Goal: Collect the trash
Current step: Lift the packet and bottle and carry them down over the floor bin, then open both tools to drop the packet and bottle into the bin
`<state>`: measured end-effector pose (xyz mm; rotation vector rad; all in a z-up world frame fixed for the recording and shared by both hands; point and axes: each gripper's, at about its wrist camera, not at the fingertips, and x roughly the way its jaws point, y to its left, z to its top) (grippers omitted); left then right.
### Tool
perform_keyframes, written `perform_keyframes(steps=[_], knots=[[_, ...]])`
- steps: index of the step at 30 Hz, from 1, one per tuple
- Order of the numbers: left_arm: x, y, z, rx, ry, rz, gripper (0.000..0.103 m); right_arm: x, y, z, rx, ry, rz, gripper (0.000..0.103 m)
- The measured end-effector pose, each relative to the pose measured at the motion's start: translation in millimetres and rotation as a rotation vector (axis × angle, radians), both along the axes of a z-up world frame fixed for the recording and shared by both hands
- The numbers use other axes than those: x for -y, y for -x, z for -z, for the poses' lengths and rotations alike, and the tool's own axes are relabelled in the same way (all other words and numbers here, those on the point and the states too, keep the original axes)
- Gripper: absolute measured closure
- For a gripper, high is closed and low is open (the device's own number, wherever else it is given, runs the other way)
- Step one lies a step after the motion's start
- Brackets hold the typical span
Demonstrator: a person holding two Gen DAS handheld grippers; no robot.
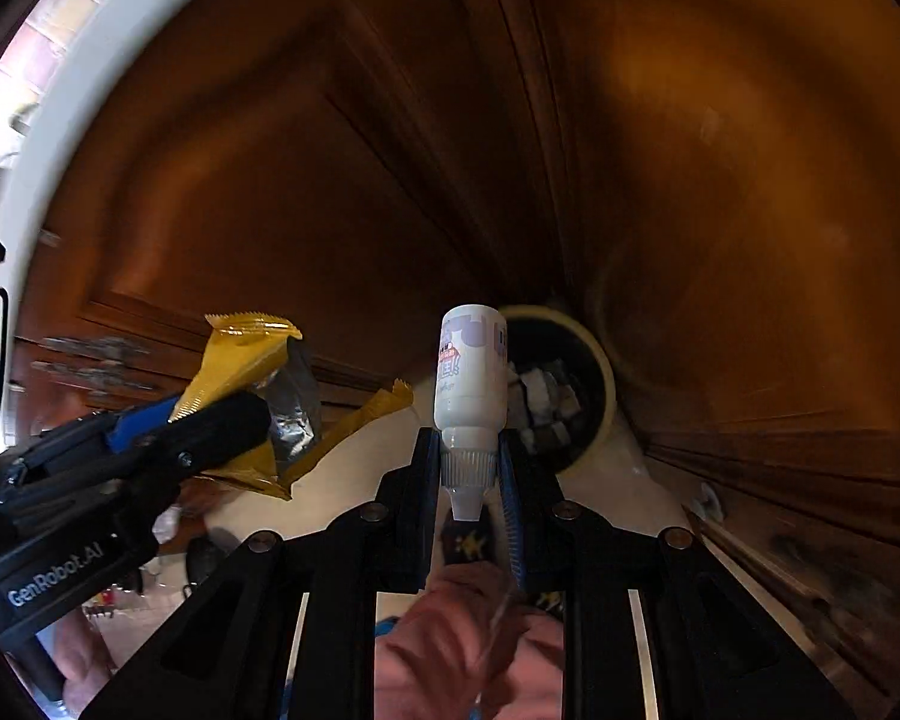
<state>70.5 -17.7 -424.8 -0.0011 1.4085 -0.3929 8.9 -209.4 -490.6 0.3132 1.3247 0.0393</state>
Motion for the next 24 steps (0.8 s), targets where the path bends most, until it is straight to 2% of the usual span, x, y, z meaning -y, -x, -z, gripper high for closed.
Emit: perform_keyframes(steps=[6,12,15,17,20,24], knots=[[9.5,-20.8,88.1,-0.054,-0.008,0.02,0.073,9.5,-11.5,99.0,-0.055,0.018,0.023,0.084],[19.2,-40.2,144.4,-0.074,-0.032,0.036,0.072,8.5,-31.3,168.2,-0.083,0.025,0.038,0.084],[20.7,-47.3,160.4,-0.083,-0.056,0.044,0.067,14.2,-41.0,188.6,-0.094,0.019,0.048,0.083],[21.2,-49.8,167.4,-0.104,-0.057,0.049,0.047,16.7,-45.0,196.6,-0.101,0.025,0.057,0.079],[16.9,-49.9,171.1,-0.095,-0.072,0.051,0.032,17.6,-52.2,201.8,-0.107,0.027,0.061,0.07],[9.6,-45.3,168.5,-0.091,-0.068,0.059,0.03,17.3,-52.7,194.9,-0.102,0.031,0.068,0.067]])
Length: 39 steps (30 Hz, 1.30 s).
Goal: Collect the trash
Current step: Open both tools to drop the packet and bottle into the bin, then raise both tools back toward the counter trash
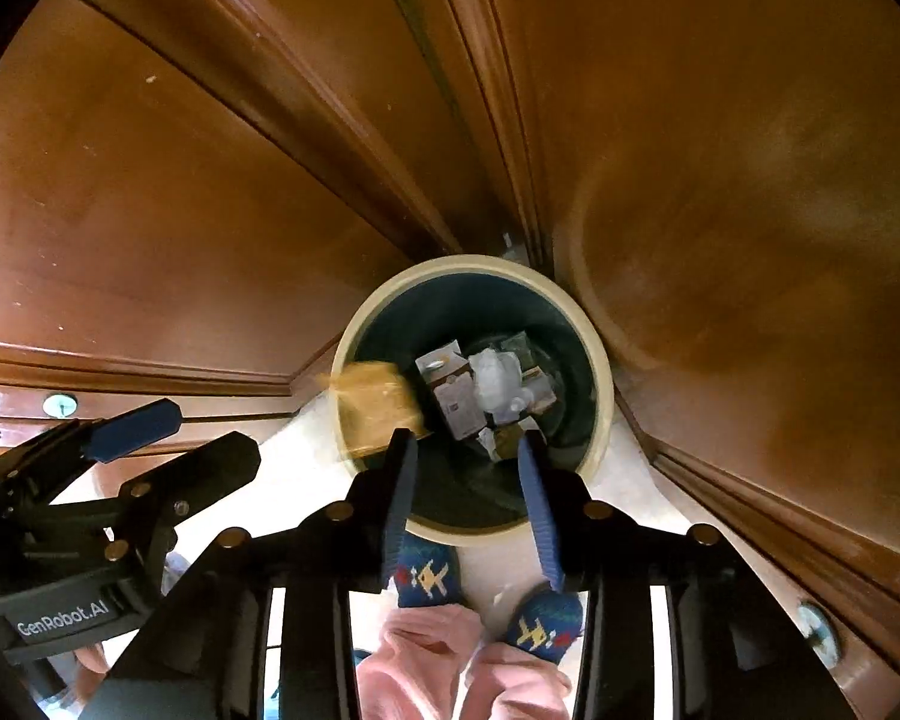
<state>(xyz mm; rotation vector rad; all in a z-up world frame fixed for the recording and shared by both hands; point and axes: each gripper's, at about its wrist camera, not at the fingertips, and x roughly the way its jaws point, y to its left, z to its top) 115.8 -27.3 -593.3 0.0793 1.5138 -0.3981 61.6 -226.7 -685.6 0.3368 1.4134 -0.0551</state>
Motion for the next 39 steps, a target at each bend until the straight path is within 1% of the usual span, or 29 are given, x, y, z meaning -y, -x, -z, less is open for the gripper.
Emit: perform_keyframes(steps=[3,7,10,14,20,26,31,33,37,39], knots=[[-2.8,3.2,-4.5,0.006,0.004,0.0,0.03,1.4,6.9,-7.8,-0.005,0.0,0.005,0.067],[-5.1,5.2,-19.6,0.012,0.009,0.001,0.03,-2.9,13.5,-21.2,-0.009,0.007,0.003,0.067],[-8.6,9.7,-40.8,0.017,0.008,-0.002,0.03,-3.6,17.9,-36.5,-0.014,0.009,0.005,0.067],[-12.7,14.9,-73.5,0.026,0.019,-0.02,0.03,-5.3,26.5,-65.8,-0.007,0.011,0.006,0.067],[-16.8,27.8,-136.4,0.061,0.033,-0.035,0.03,-8.7,42.0,-123.6,0.013,0.011,0.006,0.067],[-22.6,44.4,-214.4,0.124,0.056,-0.055,0.03,-15.4,58.0,-195.3,0.059,0.017,-0.017,0.067],[-31.9,58.1,-283.2,0.2,0.061,-0.045,0.03,-26.3,71.0,-264.3,0.127,0.016,-0.043,0.067],[-37.0,62.0,-304.7,0.221,0.065,-0.044,0.03,-29.0,74.3,-288.8,0.155,0.02,-0.055,0.067],[-50.4,66.4,-356.4,0.277,0.077,-0.067,0.03,-33.7,79.3,-340.4,0.21,0.027,-0.073,0.067],[-57.9,68.4,-383.5,0.319,0.084,-0.083,0.03,-34.9,81.6,-365.3,0.25,0.038,-0.082,0.067]])
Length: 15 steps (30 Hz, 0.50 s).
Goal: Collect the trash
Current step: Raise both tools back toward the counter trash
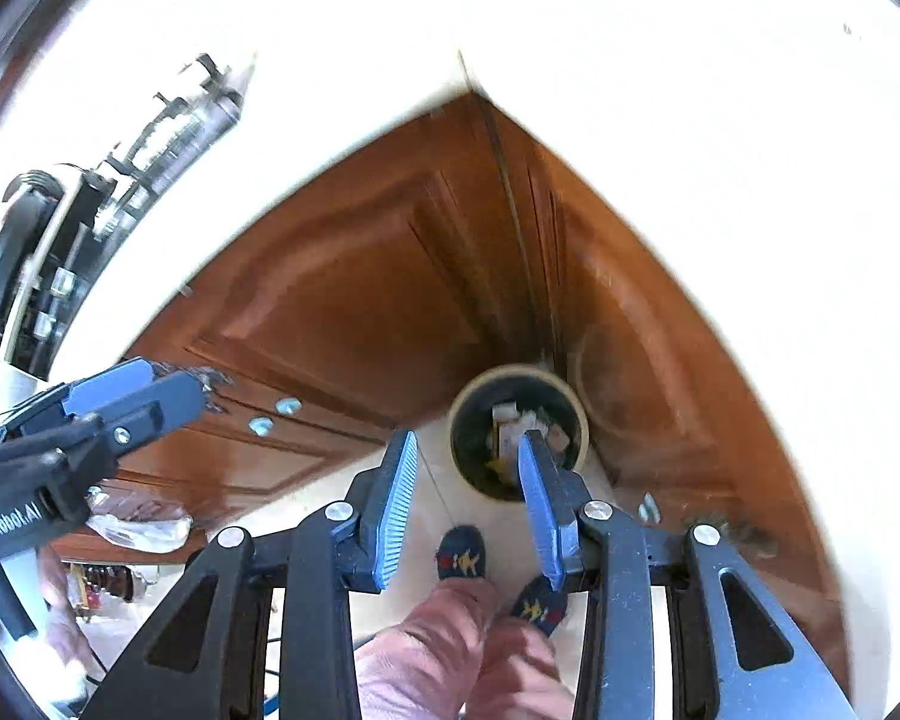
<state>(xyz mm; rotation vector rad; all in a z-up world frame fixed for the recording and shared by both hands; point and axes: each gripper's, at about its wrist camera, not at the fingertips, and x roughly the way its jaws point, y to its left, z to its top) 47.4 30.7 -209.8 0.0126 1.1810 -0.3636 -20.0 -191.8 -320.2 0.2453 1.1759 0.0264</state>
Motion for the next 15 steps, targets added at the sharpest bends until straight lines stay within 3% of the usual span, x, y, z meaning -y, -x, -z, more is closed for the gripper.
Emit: perform_keyframes(steps=[9,15], knots=[[-27.6,0.7,-108.4,0.178,-0.024,-0.081,0.03,2.8,-11.6,-107.6,0.164,0.021,-0.031,0.066],[-39.2,-19.9,-175.3,0.308,-0.073,-0.135,0.03,4.3,-38.2,-172.8,0.267,0.023,-0.07,0.066]])
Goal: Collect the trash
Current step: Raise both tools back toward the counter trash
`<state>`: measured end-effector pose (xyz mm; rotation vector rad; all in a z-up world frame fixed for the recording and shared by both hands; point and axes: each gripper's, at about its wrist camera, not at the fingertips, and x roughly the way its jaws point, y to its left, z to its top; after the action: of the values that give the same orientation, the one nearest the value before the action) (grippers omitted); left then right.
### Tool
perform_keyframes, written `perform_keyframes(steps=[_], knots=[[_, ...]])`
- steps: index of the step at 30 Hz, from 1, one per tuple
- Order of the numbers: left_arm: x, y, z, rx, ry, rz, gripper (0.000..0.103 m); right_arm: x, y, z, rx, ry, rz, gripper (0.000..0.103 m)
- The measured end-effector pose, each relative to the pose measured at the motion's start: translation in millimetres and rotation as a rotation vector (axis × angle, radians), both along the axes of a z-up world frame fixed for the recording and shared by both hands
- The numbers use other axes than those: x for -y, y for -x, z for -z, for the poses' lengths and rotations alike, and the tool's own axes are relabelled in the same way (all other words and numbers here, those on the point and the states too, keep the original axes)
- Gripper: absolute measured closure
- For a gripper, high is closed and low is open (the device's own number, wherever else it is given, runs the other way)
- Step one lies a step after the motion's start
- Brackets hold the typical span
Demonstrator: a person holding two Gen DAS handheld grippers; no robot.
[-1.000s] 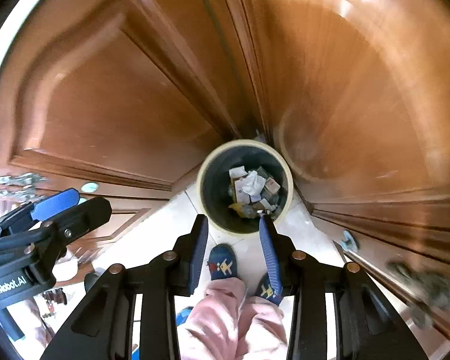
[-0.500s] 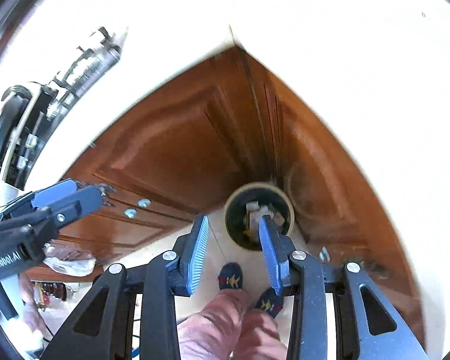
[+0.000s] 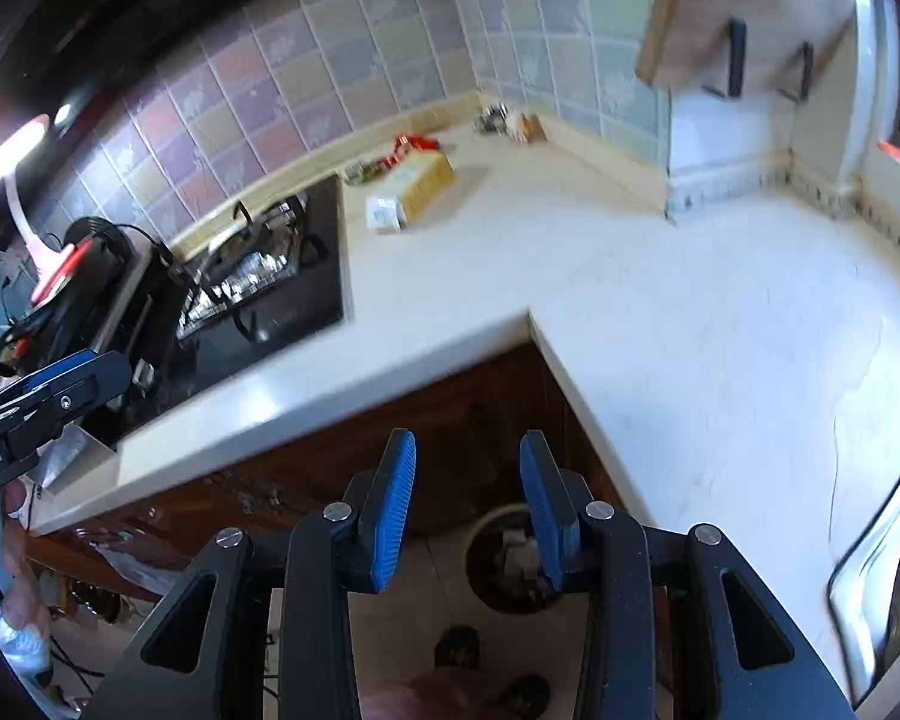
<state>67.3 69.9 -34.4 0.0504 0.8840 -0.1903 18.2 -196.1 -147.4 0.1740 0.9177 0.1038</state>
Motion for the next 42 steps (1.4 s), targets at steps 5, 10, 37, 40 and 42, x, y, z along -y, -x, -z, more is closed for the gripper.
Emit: perform_keyframes(steps=[5,10,37,40,42], knots=[[-11.9,-33.7,-46.6,0.042,-0.006,-0.013,0.03,-4.4,-37.5,-51.1,0.064,-0.007,-0.035,0.059],[-24.0,-78.1,-91.1,0.084,-0.008,-0.015,0.03,-12.0,-90.6,-97.2,0.105,-0.026,-0.044,0.044],[-53.5,-450.2,58.7,-0.206,-0.007,0.138,0.03,-85.5,-475.2,48.0,-0.277,-0.094,0.139,0.036],[-53.0,-469.6,74.0,-0.227,-0.012,0.147,0.03,-93.1,-494.3,75.3,-0.315,-0.075,0.14,0.036],[-52.3,-484.1,85.5,-0.241,-0.015,0.151,0.03,-96.0,-500.6,87.3,-0.332,-0.07,0.142,0.036]])
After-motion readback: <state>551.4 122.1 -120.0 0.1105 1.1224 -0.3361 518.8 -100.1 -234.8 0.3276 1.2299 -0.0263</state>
